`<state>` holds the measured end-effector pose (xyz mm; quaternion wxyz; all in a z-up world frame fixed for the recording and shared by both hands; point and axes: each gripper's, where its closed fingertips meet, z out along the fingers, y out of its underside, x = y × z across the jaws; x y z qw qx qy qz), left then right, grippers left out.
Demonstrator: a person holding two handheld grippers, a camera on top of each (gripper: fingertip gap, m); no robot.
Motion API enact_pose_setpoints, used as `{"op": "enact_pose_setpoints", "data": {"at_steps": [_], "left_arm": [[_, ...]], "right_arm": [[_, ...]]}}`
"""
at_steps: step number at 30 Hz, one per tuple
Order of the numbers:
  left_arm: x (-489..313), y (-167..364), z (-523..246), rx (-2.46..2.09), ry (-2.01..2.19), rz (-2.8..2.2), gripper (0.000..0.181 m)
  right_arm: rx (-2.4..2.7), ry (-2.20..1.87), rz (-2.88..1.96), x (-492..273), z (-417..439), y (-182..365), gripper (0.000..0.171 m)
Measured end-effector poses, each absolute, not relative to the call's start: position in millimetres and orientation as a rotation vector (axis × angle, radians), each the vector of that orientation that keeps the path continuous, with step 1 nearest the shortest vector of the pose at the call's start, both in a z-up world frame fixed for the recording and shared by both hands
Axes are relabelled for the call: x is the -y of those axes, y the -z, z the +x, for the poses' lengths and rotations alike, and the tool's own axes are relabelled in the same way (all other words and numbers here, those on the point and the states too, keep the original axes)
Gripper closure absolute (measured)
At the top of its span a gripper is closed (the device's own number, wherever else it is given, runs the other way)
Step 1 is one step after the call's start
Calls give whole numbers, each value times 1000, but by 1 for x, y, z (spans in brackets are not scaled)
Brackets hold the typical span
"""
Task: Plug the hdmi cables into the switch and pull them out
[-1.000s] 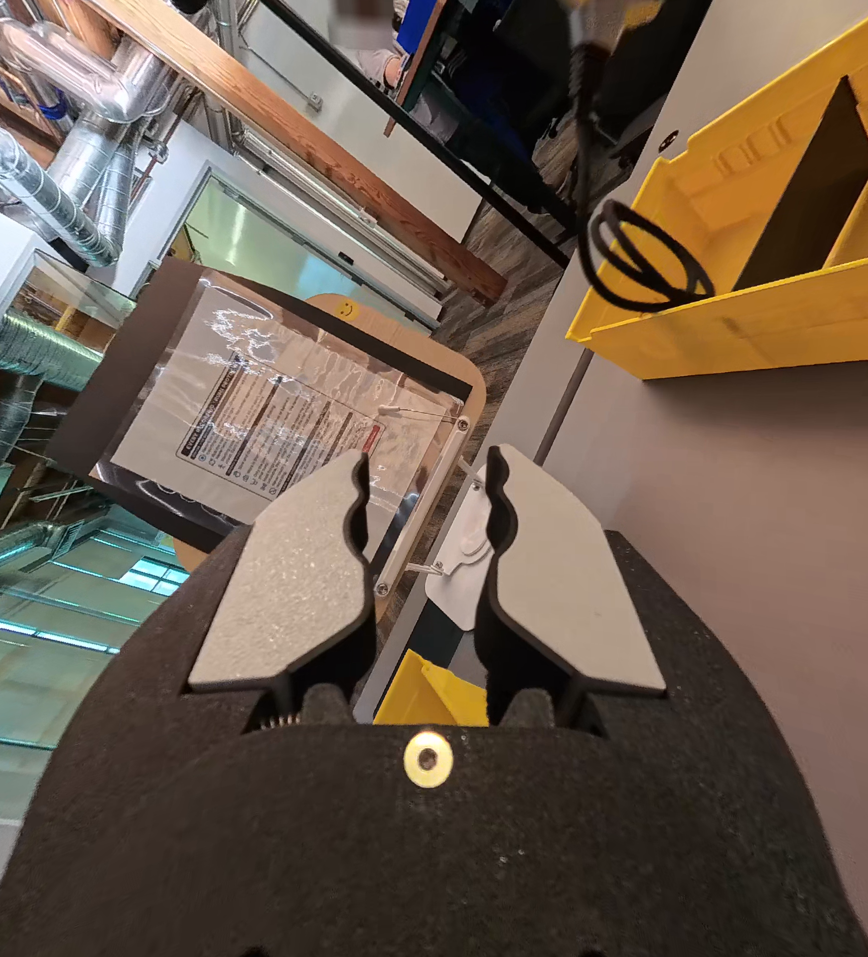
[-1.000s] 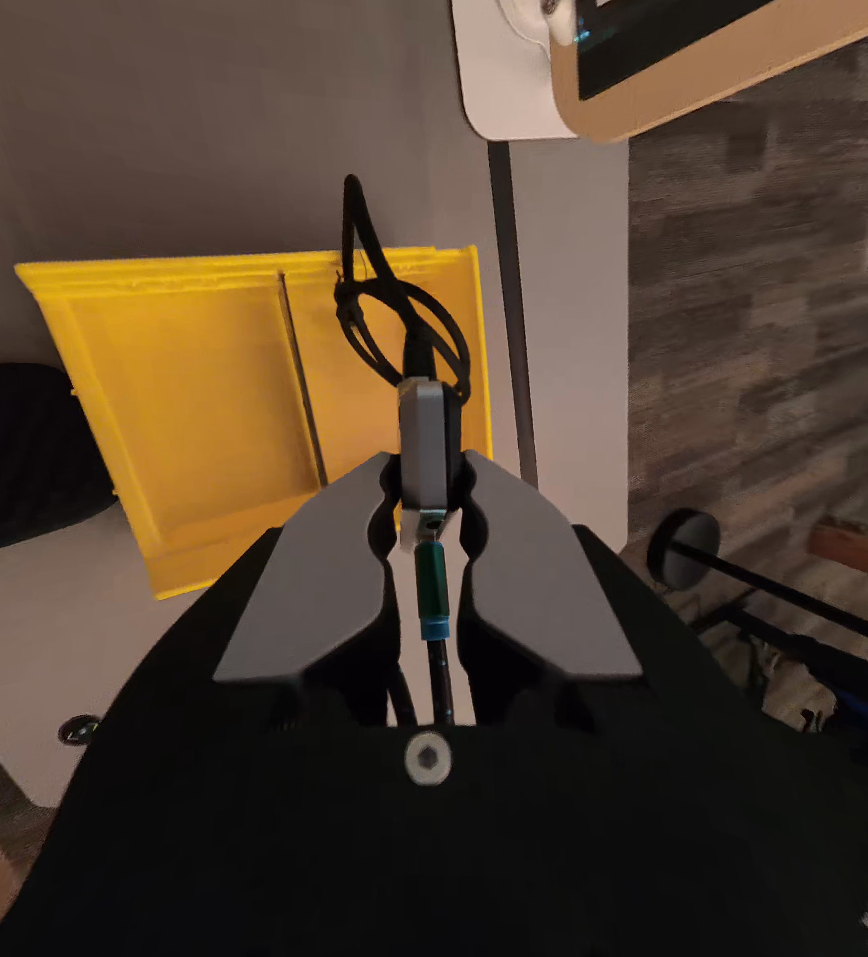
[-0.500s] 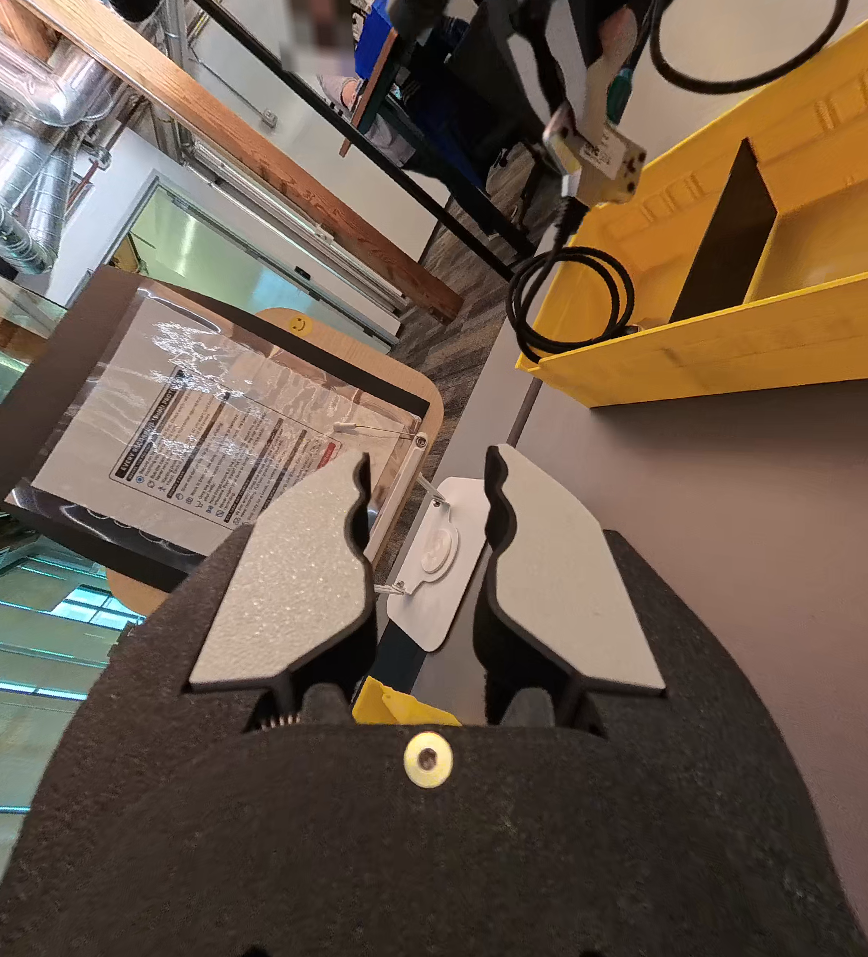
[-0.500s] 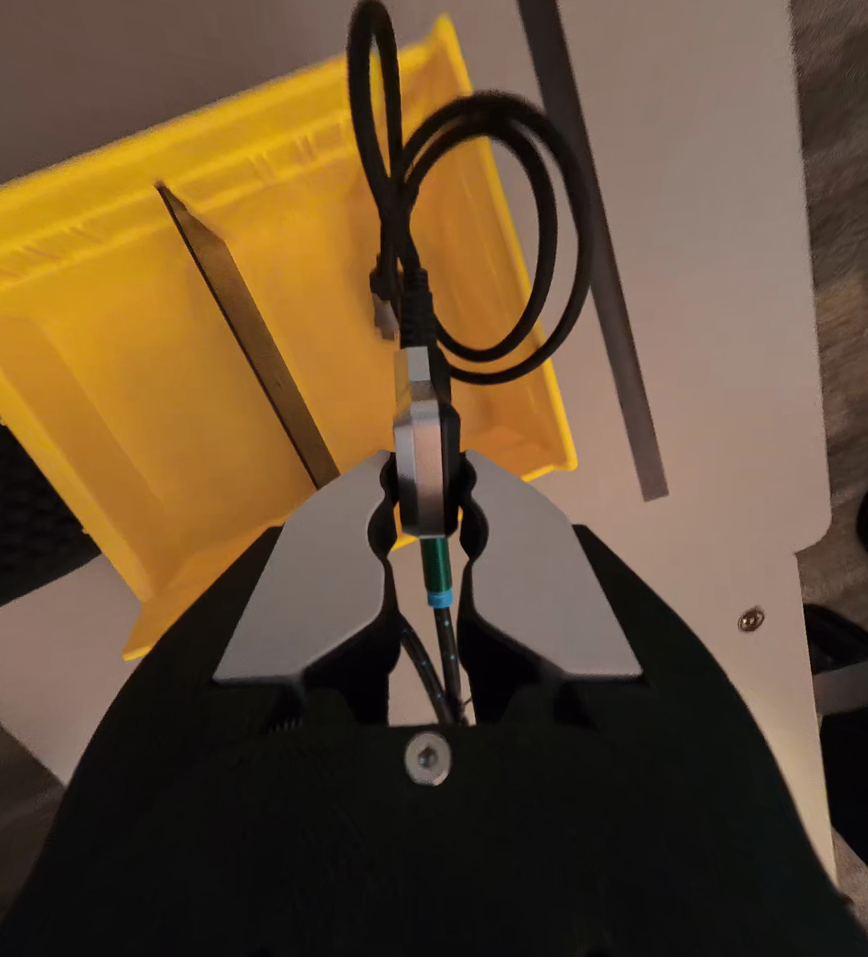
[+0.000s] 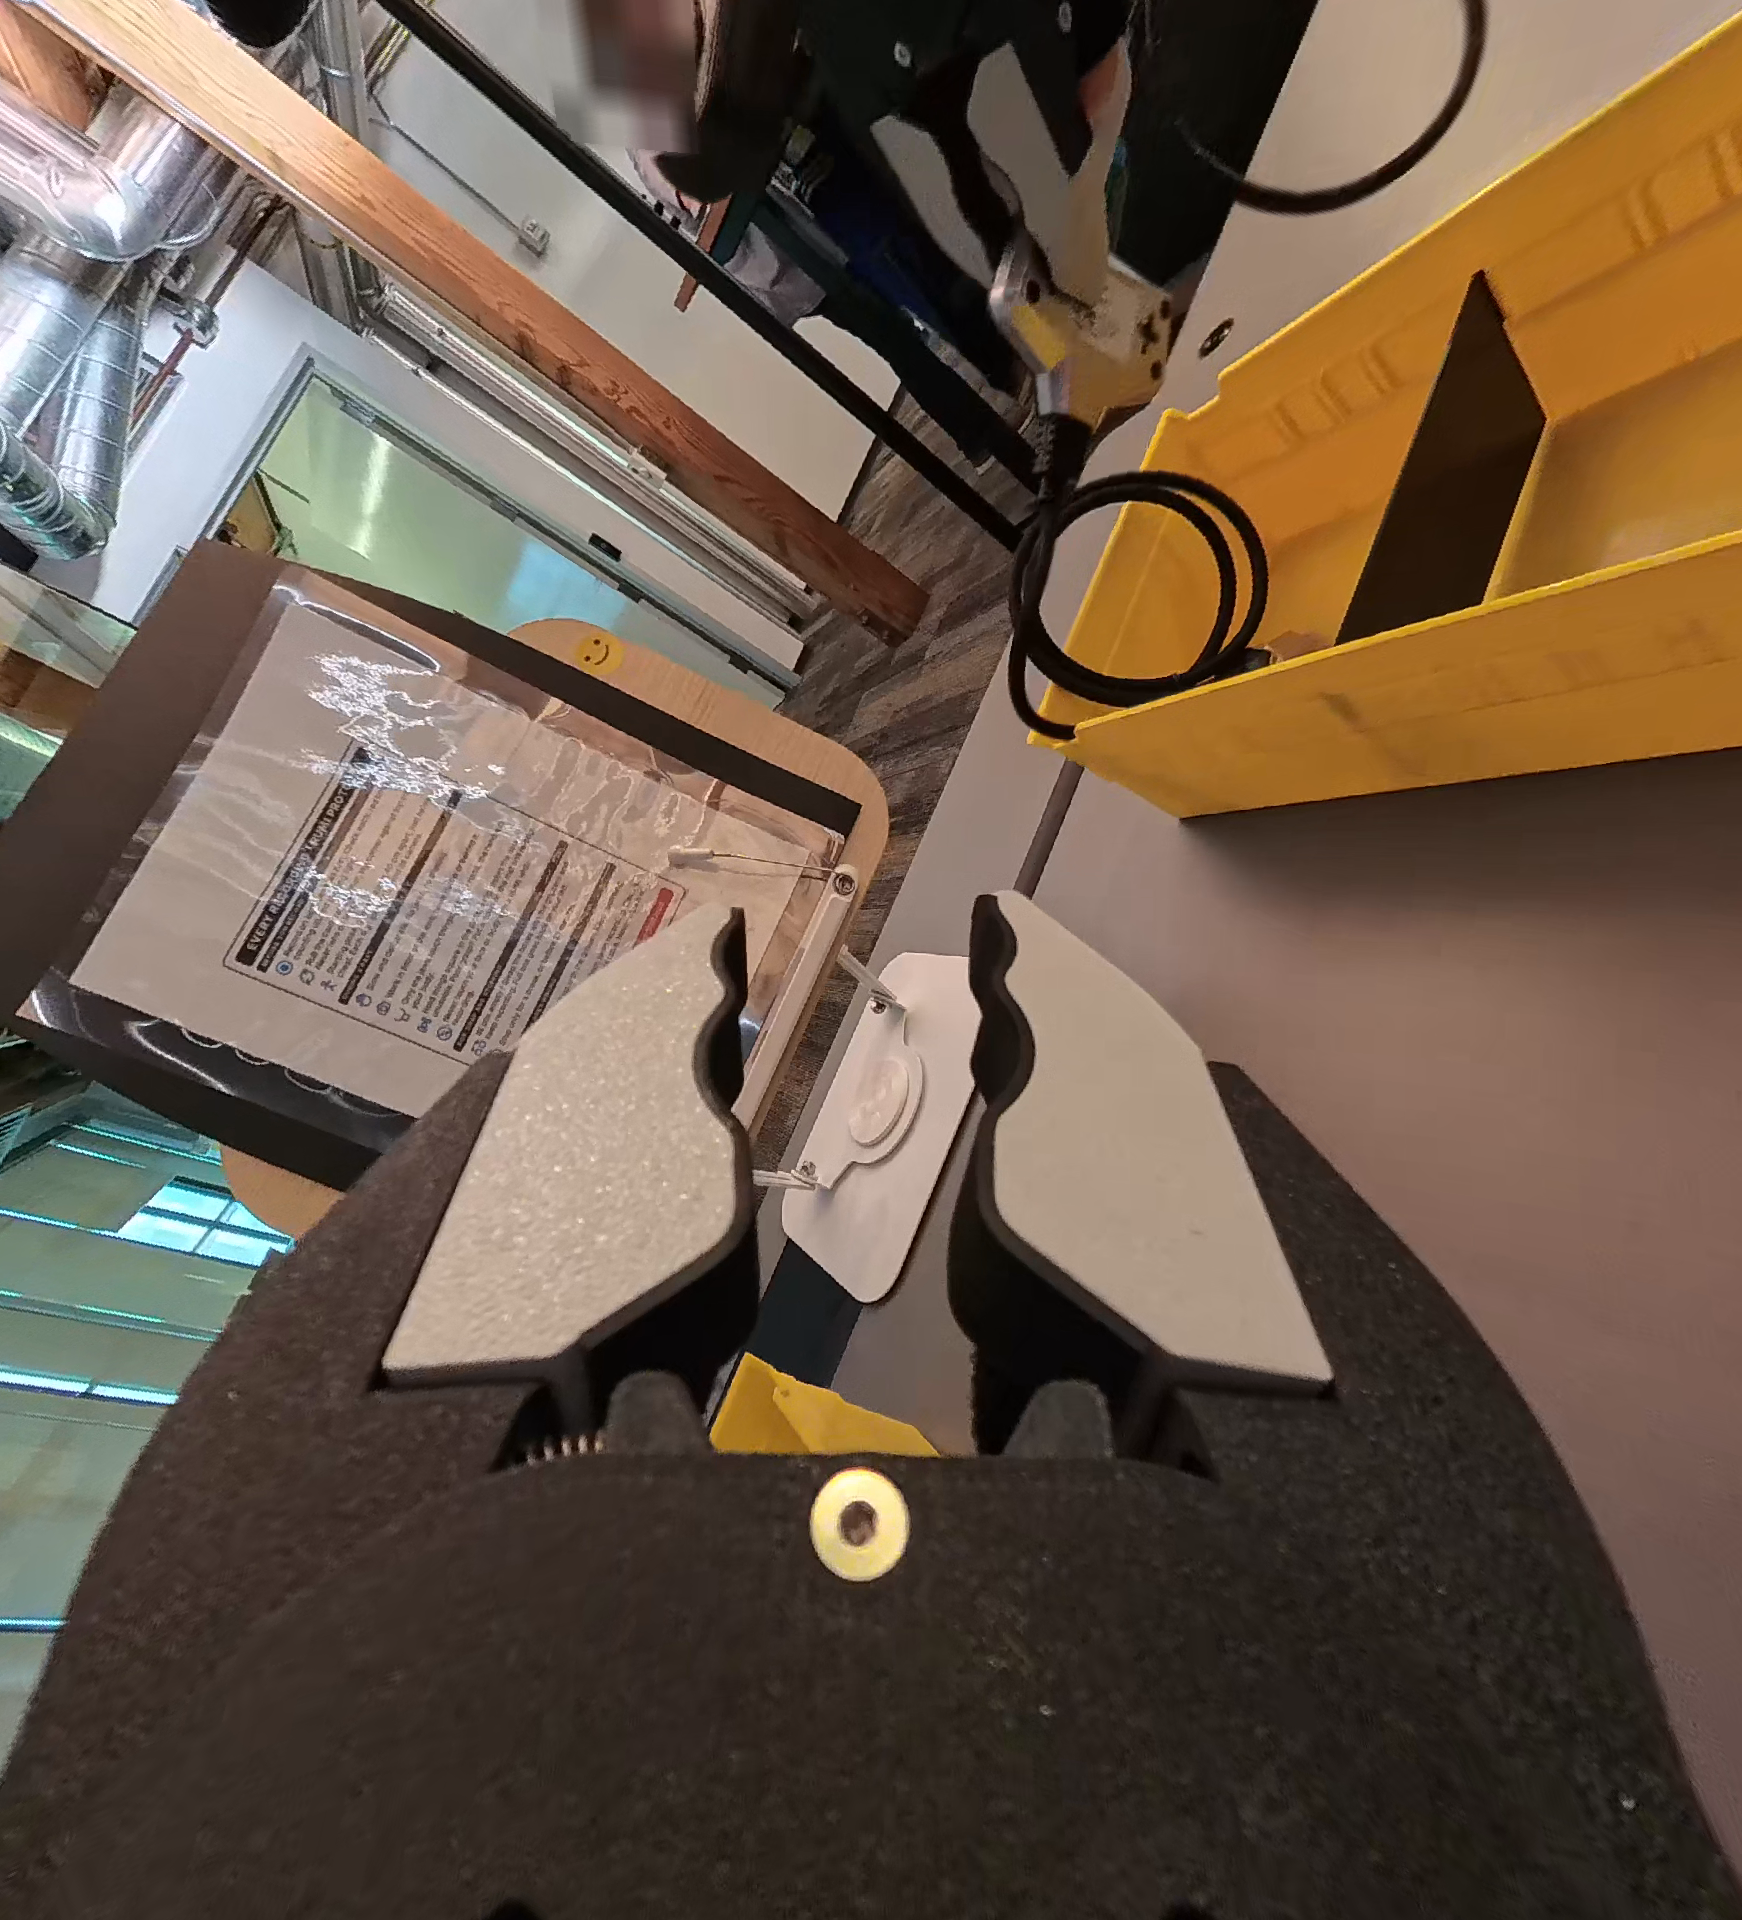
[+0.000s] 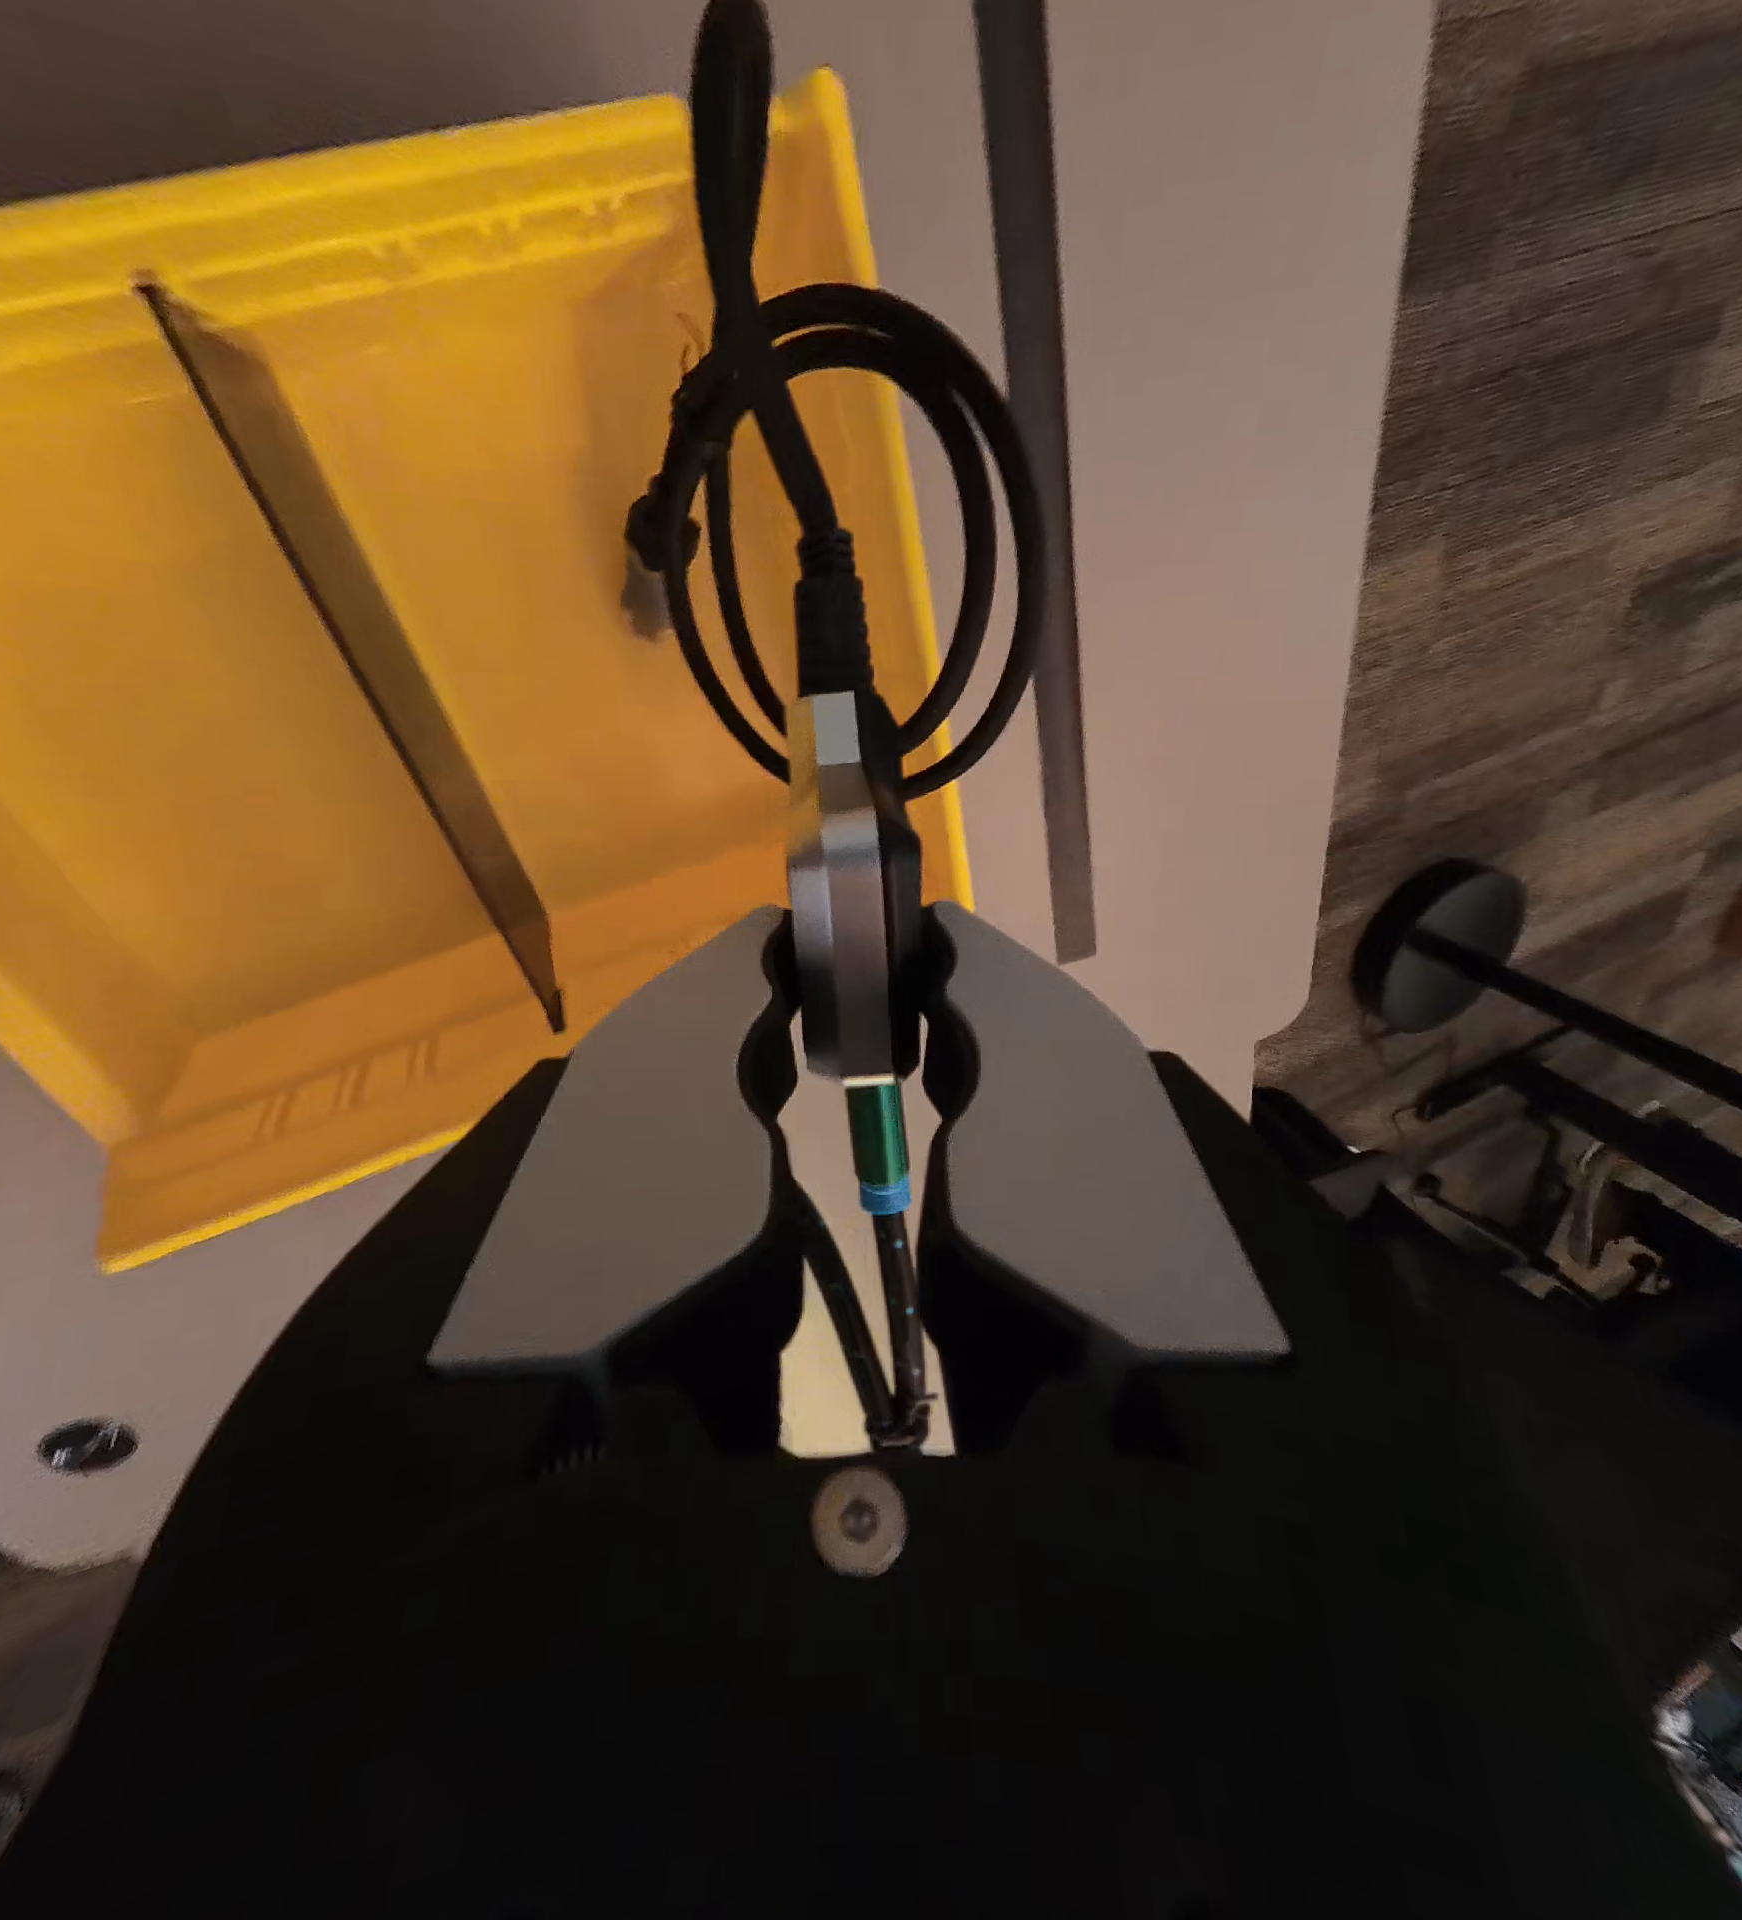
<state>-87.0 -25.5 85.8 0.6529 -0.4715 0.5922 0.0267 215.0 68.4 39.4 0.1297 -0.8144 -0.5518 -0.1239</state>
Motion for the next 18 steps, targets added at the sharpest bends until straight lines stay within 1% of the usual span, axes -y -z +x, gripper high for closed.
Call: {"op": "enact_pose_setpoints", "data": {"at_steps": [7, 15, 18], "left_arm": [[27, -86, -86, -1347, -51, -1068, 140], [30, -83, -82, -1364, -57, -1062, 141], [30, -83, -84, -1363, -57, -1065, 140]], "right_arm": [[1376, 193, -2324, -78, 208, -6, 149], [1476, 202, -2471, -59, 219, 52, 147], [1474, 244, -2473, -61, 217, 59, 144]]}}
